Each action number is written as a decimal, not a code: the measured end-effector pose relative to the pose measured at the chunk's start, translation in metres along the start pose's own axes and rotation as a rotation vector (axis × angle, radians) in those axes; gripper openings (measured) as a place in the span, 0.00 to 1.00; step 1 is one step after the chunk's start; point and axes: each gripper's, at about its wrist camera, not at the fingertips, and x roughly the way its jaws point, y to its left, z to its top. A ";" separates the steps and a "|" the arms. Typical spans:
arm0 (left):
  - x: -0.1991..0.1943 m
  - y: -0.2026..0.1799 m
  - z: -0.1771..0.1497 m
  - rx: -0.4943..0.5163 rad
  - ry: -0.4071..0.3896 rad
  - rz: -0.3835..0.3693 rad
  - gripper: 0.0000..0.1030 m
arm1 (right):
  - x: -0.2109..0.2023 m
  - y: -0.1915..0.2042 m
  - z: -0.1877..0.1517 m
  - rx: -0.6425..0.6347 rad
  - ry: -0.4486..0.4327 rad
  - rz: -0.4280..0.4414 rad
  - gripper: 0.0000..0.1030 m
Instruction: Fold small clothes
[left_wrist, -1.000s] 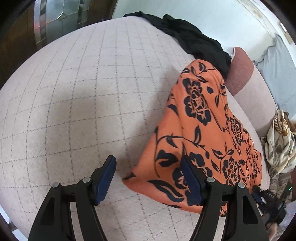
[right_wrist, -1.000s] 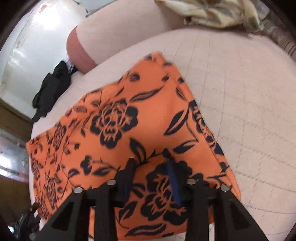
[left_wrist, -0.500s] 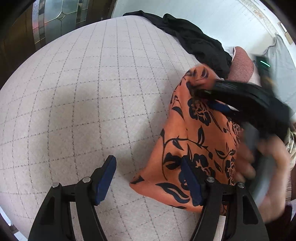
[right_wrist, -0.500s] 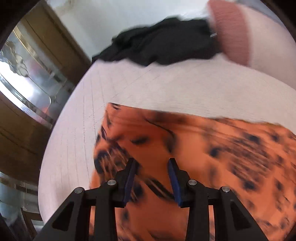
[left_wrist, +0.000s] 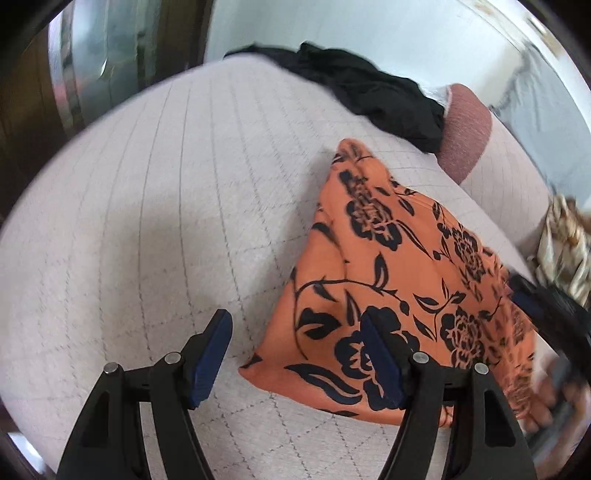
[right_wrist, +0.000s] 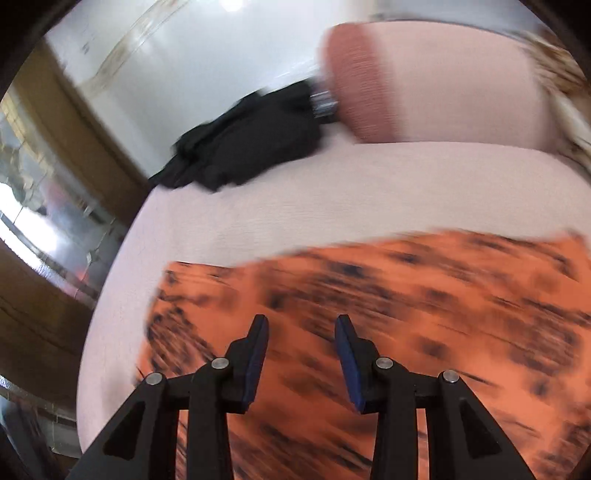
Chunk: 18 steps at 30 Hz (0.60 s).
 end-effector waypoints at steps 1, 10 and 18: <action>0.000 -0.005 0.000 0.020 -0.010 0.015 0.70 | -0.023 -0.026 -0.011 0.025 -0.016 -0.027 0.40; 0.037 -0.024 -0.012 0.089 0.037 0.100 0.82 | -0.098 -0.192 -0.089 0.291 0.041 -0.141 0.45; 0.006 0.012 -0.032 -0.043 0.013 0.076 0.82 | -0.149 -0.212 -0.113 0.371 -0.086 0.008 0.51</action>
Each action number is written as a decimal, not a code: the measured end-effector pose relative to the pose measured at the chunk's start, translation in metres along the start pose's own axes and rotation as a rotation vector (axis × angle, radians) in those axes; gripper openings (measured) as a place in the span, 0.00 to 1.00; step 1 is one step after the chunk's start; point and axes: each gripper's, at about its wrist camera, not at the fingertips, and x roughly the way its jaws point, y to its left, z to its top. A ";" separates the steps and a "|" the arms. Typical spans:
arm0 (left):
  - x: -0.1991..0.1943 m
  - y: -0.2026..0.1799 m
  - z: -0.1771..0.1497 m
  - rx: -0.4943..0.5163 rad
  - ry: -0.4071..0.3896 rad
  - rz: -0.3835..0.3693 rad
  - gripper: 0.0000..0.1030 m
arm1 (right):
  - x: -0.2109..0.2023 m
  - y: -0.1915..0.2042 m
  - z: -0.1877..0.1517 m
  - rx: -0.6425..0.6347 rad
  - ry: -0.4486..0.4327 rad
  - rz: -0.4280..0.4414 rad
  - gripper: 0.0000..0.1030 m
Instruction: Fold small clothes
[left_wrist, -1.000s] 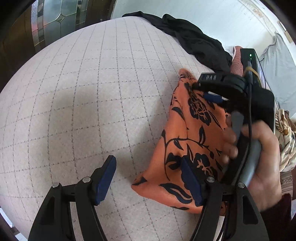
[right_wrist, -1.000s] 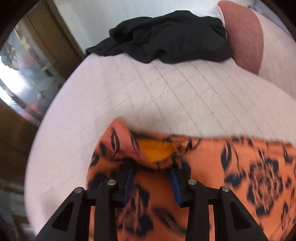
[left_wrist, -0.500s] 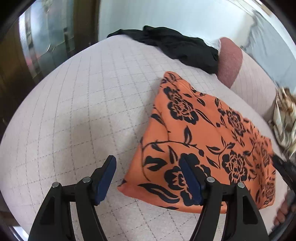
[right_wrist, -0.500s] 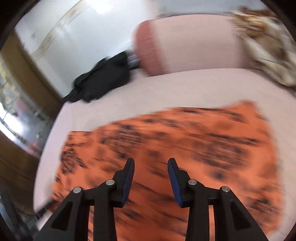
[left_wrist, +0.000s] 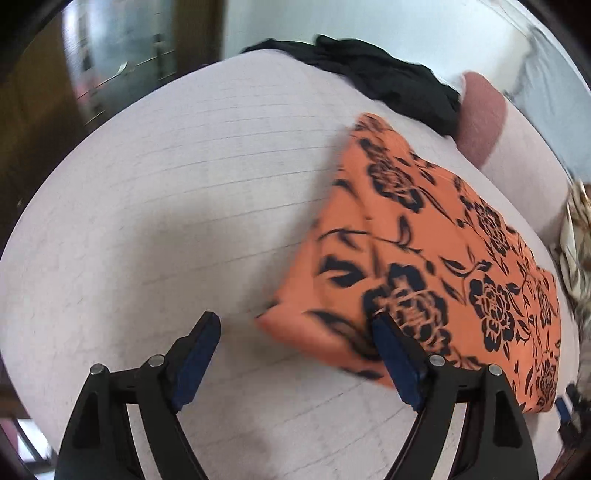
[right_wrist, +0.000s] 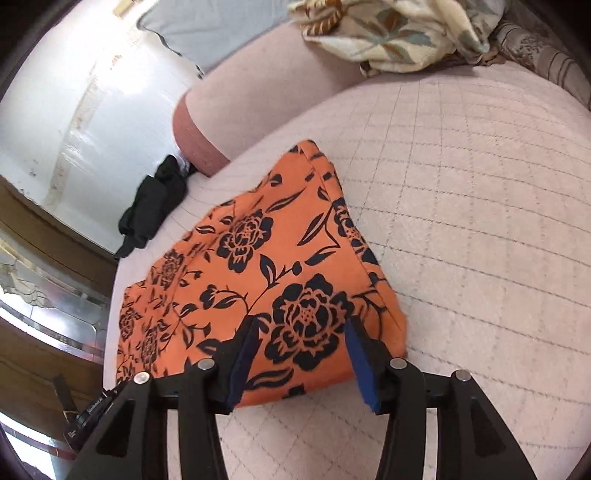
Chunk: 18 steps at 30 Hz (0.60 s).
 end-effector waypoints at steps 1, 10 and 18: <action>-0.004 0.002 -0.003 0.010 -0.007 0.004 0.82 | -0.002 0.000 -0.003 0.000 -0.002 0.005 0.51; -0.027 0.009 -0.057 -0.044 0.035 -0.293 0.82 | 0.004 -0.022 -0.038 0.205 0.116 0.179 0.64; 0.007 0.015 -0.025 -0.268 0.037 -0.504 0.82 | 0.039 -0.036 -0.051 0.405 0.195 0.289 0.65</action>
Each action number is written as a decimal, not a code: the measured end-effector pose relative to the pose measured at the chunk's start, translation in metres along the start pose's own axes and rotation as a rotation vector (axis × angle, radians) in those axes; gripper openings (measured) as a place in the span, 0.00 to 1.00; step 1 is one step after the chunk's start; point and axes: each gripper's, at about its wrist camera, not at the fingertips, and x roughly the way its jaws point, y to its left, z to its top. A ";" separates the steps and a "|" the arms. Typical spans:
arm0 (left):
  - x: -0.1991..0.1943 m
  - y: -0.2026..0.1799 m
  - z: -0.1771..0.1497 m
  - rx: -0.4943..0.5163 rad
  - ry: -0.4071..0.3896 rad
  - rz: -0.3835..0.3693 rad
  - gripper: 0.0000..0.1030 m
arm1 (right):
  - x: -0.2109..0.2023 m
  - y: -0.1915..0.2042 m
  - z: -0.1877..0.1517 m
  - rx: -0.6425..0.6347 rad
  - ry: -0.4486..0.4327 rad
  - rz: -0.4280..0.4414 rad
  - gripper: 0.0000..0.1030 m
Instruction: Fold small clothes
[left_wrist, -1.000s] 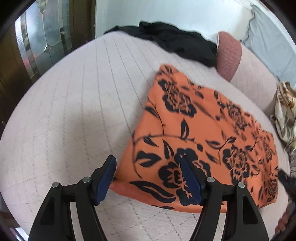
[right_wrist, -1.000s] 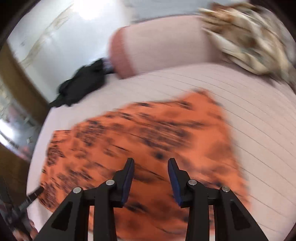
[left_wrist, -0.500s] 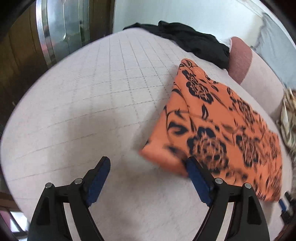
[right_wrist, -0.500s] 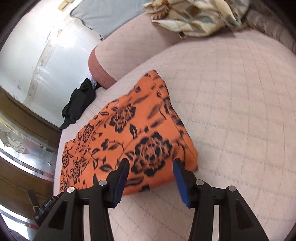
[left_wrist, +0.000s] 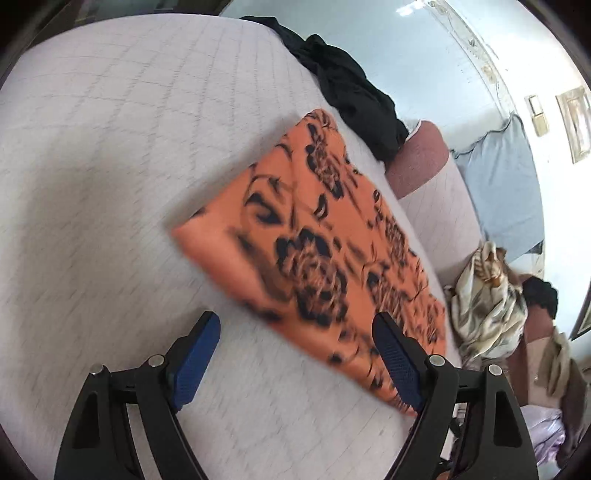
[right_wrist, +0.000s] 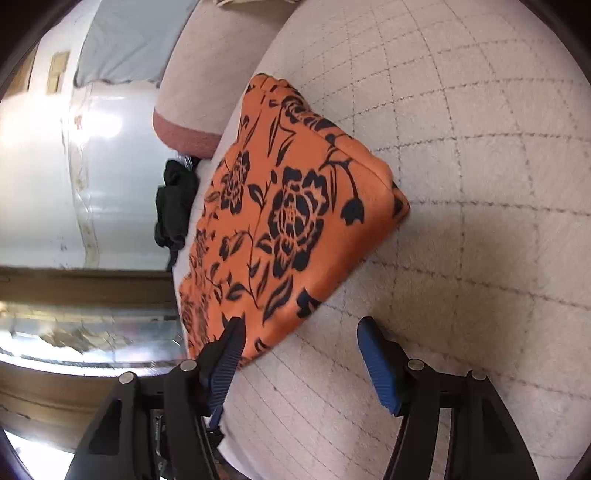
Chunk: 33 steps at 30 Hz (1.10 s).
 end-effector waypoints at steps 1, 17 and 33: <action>0.003 0.000 0.003 -0.008 -0.003 -0.019 0.82 | 0.001 0.000 0.004 0.004 -0.009 0.009 0.65; 0.033 0.003 0.018 -0.068 -0.081 -0.001 0.27 | 0.029 0.005 0.051 0.086 -0.134 0.095 0.64; 0.029 -0.010 0.017 -0.013 -0.151 0.030 0.13 | 0.037 0.048 0.042 -0.203 -0.275 -0.108 0.15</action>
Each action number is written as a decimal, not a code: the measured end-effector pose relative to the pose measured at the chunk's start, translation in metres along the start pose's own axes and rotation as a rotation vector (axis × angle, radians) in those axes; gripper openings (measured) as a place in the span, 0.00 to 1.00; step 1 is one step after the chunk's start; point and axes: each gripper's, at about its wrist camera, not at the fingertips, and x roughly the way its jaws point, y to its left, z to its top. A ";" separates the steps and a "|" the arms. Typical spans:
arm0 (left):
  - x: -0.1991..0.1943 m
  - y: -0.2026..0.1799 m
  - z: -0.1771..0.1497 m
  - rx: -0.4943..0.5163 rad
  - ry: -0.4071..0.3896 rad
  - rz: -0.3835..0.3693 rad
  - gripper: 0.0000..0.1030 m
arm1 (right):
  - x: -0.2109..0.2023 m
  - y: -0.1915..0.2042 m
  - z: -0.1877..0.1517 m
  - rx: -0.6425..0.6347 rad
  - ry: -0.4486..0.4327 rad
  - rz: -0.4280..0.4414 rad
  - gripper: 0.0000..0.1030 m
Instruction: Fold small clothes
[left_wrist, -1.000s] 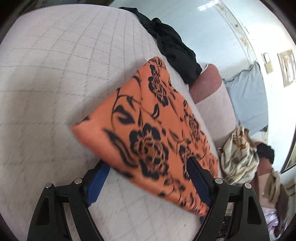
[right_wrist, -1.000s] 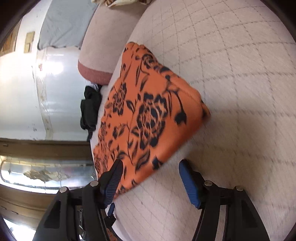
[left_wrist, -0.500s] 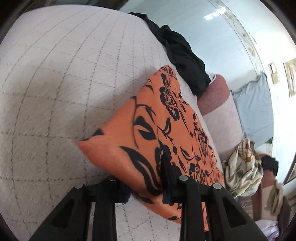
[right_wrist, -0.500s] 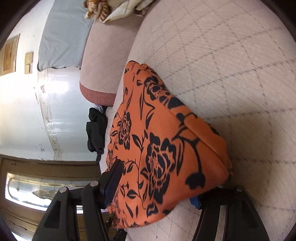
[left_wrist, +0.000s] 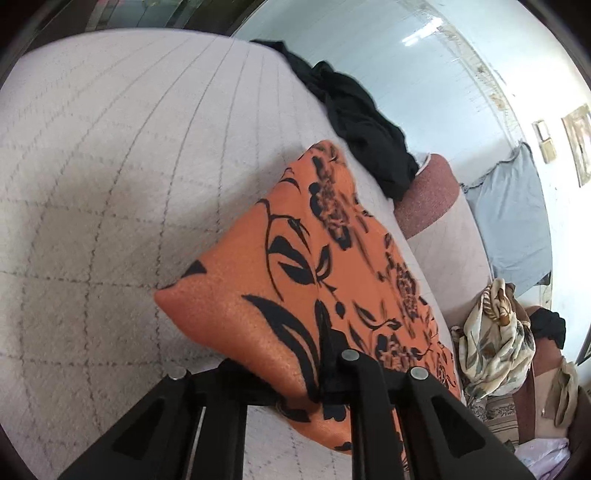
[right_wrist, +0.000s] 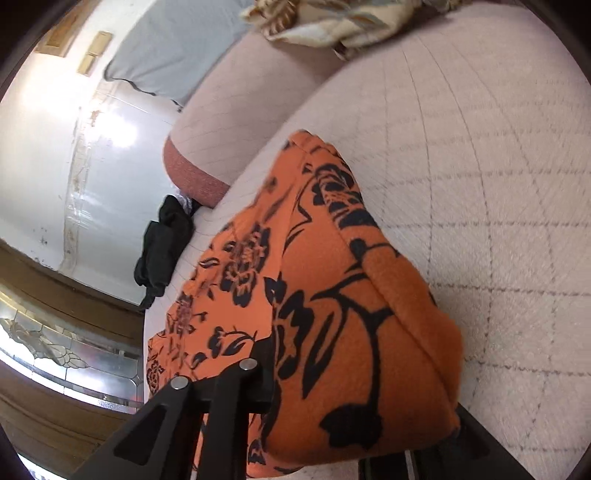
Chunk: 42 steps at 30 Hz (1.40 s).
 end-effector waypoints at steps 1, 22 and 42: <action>-0.005 -0.004 0.000 0.020 -0.009 -0.002 0.12 | -0.006 0.001 0.000 -0.002 -0.015 0.006 0.15; -0.092 0.009 -0.053 0.065 0.062 0.069 0.12 | -0.113 0.000 -0.062 -0.191 -0.054 -0.076 0.12; -0.083 -0.004 -0.052 0.107 0.054 0.117 0.16 | -0.109 0.068 -0.112 -0.338 0.180 -0.011 0.20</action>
